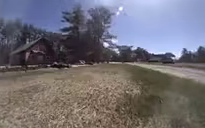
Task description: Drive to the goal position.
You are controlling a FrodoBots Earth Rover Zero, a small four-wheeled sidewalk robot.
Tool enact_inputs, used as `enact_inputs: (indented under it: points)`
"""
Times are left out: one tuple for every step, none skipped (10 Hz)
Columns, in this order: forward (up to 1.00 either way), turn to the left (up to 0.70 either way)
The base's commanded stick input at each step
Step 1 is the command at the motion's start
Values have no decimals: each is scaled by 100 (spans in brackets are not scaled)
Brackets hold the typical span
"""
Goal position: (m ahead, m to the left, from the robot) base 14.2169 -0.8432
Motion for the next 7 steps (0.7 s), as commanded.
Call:
enact_inputs:
  points:
    - [69,3]
    - [69,6]
    - [69,6]
    - [69,6]
    - [69,6]
    - [69,6]
    - [69,6]
